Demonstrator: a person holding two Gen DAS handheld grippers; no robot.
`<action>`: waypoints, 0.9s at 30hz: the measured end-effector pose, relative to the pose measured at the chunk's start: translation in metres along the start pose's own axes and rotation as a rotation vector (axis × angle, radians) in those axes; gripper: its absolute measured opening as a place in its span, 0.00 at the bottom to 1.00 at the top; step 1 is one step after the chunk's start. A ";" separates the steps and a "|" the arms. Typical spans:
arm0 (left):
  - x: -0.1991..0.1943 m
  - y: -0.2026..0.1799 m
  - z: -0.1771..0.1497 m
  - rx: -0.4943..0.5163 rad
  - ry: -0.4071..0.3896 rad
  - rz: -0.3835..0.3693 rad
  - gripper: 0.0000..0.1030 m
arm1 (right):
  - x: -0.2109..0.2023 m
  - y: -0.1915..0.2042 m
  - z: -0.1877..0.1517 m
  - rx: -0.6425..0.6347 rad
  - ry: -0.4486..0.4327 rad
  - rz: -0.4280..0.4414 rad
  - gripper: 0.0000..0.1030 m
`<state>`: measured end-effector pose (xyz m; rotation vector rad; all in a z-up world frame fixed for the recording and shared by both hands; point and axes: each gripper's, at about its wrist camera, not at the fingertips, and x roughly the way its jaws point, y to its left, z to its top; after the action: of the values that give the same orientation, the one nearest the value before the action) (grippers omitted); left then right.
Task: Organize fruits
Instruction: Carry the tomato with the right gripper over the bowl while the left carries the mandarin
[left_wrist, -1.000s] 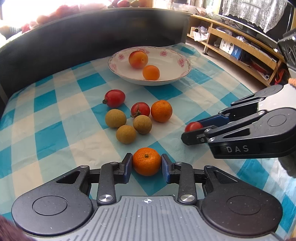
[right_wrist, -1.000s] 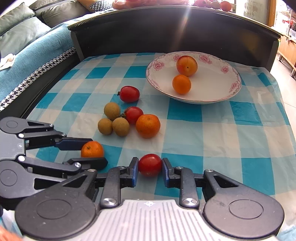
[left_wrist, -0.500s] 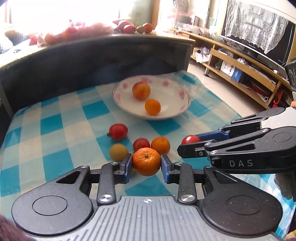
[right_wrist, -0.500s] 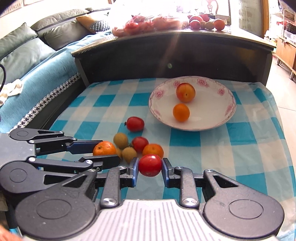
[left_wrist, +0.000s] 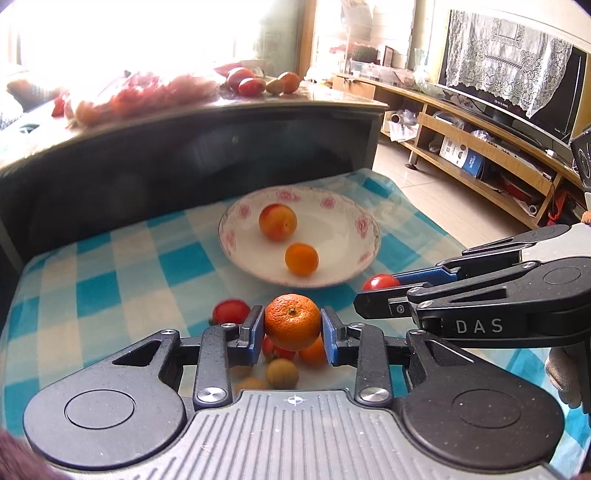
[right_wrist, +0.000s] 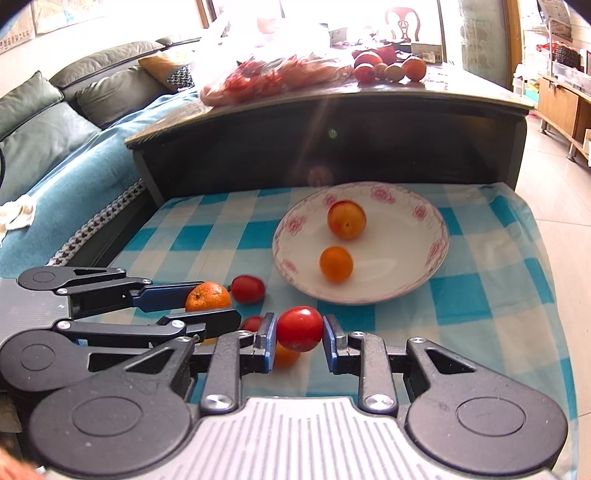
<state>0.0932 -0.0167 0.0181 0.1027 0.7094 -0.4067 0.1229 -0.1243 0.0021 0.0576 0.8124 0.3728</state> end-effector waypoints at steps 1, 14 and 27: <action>0.002 0.000 0.003 0.003 -0.003 0.000 0.39 | 0.001 -0.002 0.002 0.003 -0.004 -0.001 0.29; 0.041 -0.002 0.034 0.040 -0.011 0.018 0.39 | 0.033 -0.034 0.033 0.012 -0.017 -0.032 0.30; 0.081 0.004 0.038 0.055 0.021 0.033 0.39 | 0.071 -0.058 0.036 0.029 0.022 -0.053 0.30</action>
<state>0.1735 -0.0479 -0.0065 0.1701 0.7169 -0.3943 0.2110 -0.1502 -0.0339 0.0591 0.8396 0.3119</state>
